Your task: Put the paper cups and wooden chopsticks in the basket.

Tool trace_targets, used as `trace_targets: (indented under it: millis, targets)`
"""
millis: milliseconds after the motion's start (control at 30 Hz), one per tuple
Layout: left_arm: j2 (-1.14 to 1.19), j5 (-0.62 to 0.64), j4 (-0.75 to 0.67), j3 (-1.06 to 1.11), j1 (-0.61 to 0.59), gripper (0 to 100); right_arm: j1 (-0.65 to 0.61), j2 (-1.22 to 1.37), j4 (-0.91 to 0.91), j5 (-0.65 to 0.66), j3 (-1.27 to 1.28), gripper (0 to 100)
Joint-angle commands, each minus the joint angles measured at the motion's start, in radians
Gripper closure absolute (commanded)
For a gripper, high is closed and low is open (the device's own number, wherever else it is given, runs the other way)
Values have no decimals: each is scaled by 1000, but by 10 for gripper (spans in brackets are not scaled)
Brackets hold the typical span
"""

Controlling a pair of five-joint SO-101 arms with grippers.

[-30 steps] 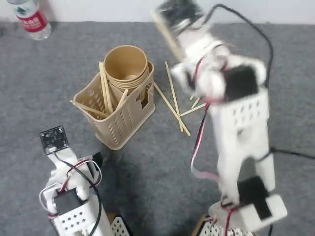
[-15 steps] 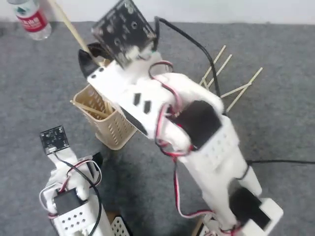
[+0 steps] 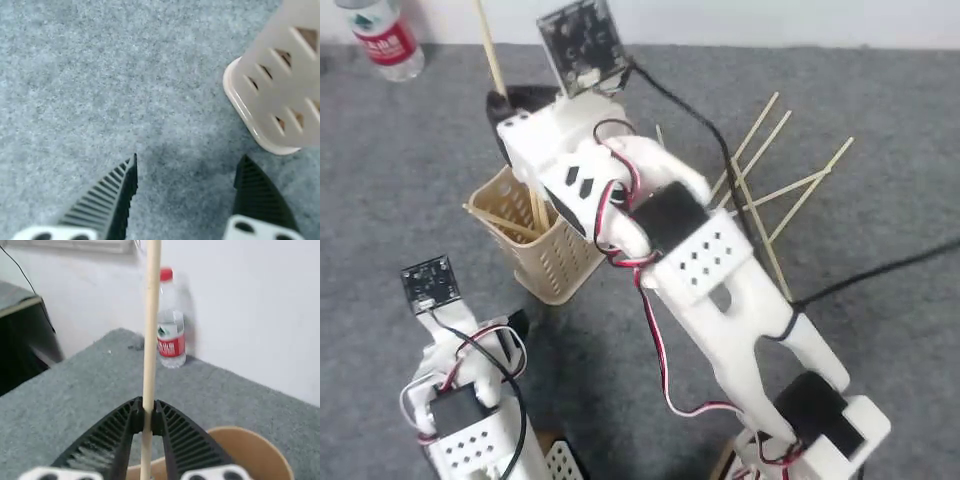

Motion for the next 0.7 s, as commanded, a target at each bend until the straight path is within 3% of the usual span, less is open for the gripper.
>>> trace_targets:
  millis: [0, 200, 400, 533, 600, 667]
  targets:
    - [-77, 12, 0, -5, -2, 702, 28, -51, -111, -9, 107, 992]
    - [-77, 12, 0, -5, -2, 702, 28, -124, -318, -8, 396, 992]
    - [-77, 12, 0, -5, 15, 702, -18, -217, -337, 51, 502, 987]
    - [-77, 12, 0, -4, 37, 702, -140, -263, -251, 276, 531, 829]
    - [-77, 12, 0, -4, 35, 702, -163, -283, -223, 293, 534, 747]
    - [-77, 12, 0, -4, 35, 702, -162, -306, -205, 298, 529, 768]
